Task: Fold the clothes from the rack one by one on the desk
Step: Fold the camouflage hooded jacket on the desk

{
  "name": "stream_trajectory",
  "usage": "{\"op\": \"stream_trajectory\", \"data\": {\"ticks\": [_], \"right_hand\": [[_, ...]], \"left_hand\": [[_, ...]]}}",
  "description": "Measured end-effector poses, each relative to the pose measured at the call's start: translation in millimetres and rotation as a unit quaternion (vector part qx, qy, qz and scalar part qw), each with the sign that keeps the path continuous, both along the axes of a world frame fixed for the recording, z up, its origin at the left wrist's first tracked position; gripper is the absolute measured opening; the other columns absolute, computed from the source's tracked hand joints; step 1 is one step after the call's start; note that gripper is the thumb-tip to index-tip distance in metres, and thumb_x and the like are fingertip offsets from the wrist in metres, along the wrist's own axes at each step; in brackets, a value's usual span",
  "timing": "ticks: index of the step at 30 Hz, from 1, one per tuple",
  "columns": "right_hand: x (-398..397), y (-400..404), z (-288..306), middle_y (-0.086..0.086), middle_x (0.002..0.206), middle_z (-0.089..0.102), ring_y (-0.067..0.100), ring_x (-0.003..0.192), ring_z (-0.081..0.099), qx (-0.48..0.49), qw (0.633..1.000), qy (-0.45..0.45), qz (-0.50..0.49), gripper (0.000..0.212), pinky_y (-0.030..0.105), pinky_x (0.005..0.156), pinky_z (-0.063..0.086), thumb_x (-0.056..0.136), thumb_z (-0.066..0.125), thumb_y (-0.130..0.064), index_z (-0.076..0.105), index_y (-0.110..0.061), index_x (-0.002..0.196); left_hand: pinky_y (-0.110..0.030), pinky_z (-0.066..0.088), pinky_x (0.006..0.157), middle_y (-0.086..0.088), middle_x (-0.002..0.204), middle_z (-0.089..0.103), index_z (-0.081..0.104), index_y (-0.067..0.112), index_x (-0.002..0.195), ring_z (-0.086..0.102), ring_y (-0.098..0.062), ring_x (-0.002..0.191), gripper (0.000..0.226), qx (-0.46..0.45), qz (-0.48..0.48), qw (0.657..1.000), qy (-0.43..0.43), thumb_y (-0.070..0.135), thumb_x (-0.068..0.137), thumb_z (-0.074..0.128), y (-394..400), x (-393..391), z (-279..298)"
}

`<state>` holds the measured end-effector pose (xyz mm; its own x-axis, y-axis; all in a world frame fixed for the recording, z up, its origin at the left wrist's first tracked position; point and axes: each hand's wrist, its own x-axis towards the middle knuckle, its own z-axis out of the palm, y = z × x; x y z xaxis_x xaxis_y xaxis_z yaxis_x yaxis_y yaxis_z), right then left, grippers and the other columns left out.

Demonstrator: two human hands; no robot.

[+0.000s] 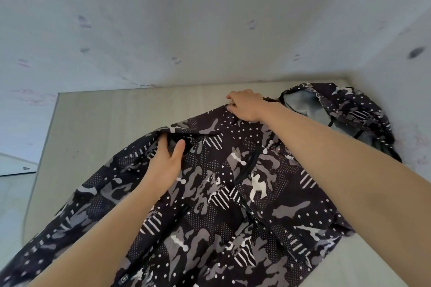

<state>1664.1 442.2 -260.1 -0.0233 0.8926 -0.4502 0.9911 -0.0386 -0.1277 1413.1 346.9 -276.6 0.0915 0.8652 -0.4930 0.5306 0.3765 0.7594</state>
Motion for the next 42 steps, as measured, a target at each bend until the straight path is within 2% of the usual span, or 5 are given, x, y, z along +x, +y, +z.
{"op": "stream_trajectory", "data": {"ticks": [5, 18, 27, 34, 42], "right_hand": [[4, 13, 2, 0.009, 0.126, 0.054, 0.033, 0.128, 0.033, -0.059, 0.997, -0.04, 0.014, 0.038, 0.05, 0.104, 0.025, 0.094, 0.049, -0.041, 0.055, -0.016, 0.123], [41, -25, 40, 0.002, 0.101, 0.05, 0.021, 0.093, 0.05, 0.06, 0.99, 0.124, -0.024, 0.031, 0.03, 0.073, 0.033, 0.088, 0.065, -0.021, 0.045, -0.012, 0.109], [53, -53, 60, 0.004, 0.107, 0.053, 0.025, 0.109, 0.041, 0.143, 0.983, 0.106, -0.048, 0.039, 0.039, 0.088, 0.036, 0.081, 0.072, -0.025, 0.052, -0.012, 0.113], [83, -129, 45, -0.005, 0.091, 0.054, 0.022, 0.101, 0.047, 0.168, 0.978, 0.088, -0.082, 0.02, 0.038, 0.089, 0.038, 0.08, 0.072, -0.023, 0.056, -0.02, 0.092], [96, -182, 3, 0.008, 0.138, 0.051, 0.029, 0.137, 0.026, 0.01, 0.994, 0.021, -0.111, 0.05, 0.052, 0.111, 0.023, 0.088, 0.06, -0.014, 0.051, -0.025, 0.136]], "left_hand": [[-0.025, 0.044, 0.087, 0.008, 0.126, 0.054, 0.003, 0.035, 0.153, 0.056, -0.007, 0.098, 0.068, 0.043, -0.018, 0.999, 0.001, 0.05, 0.098, 0.041, 14, 15, 9], [-0.03, 0.043, 0.094, 0.006, 0.119, 0.053, 0.029, 0.018, 0.126, 0.052, -0.012, 0.107, 0.065, 0.079, -0.064, 0.995, -0.017, 0.02, 0.081, 0.076, 30, 24, 26], [-0.034, 0.045, 0.096, -0.006, 0.118, 0.067, 0.063, 0.012, 0.122, 0.06, -0.023, 0.109, 0.043, 0.157, -0.178, 0.953, 0.189, 0.029, 0.083, 0.074, 21, -2, 48], [-0.025, 0.053, 0.079, 0.009, 0.127, 0.059, 0.044, 0.029, 0.136, 0.064, -0.013, 0.1, 0.049, 0.246, -0.317, 0.888, 0.223, 0.032, 0.091, 0.063, -34, -1, 48], [-0.029, 0.052, 0.079, 0.017, 0.11, 0.058, 0.049, 0.034, 0.117, 0.062, -0.012, 0.1, 0.026, 0.2, -0.388, 0.856, 0.277, 0.036, 0.093, 0.056, -85, -52, 4]]}}
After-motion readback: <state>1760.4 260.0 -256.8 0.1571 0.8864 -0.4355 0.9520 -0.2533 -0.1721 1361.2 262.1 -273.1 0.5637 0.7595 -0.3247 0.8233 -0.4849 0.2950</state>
